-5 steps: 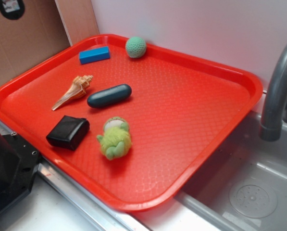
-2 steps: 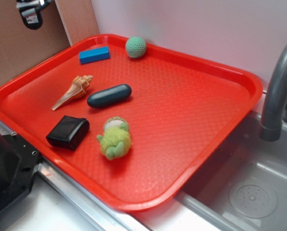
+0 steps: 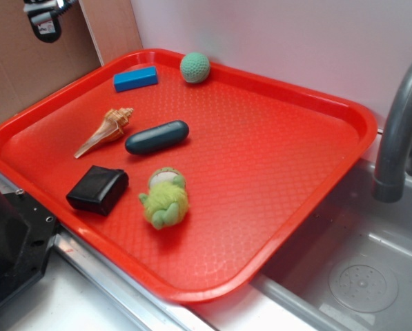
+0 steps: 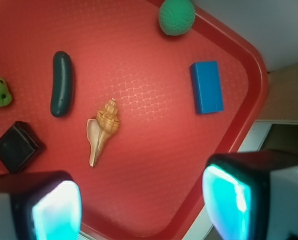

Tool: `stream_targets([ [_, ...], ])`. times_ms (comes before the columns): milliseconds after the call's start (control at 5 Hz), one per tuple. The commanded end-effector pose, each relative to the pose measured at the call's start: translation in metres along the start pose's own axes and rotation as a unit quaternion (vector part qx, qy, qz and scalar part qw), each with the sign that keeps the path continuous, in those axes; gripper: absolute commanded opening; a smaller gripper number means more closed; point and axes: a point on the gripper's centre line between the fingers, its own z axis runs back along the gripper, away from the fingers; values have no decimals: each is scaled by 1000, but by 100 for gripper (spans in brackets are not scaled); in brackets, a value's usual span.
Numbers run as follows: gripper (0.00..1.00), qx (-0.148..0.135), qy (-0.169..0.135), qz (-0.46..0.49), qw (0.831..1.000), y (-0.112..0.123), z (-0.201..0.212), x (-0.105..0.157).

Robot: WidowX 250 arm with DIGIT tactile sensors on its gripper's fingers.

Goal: Grab the blue block.

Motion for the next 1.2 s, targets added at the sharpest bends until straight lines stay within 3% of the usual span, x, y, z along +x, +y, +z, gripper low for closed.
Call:
stream_targets([
  [0,100,110,13,-23,994,12,-9,27],
  [200,100,87,16,-38,995,23,-27,45],
  [400,100,43,29,-29,998,46,-52,57],
  [600,100,13,25,-25,999,67,-71,55],
  [800,100,29,10,-11,999,83,-82,48],
  [1000,100,16,27,10,999,97,-105,52],
])
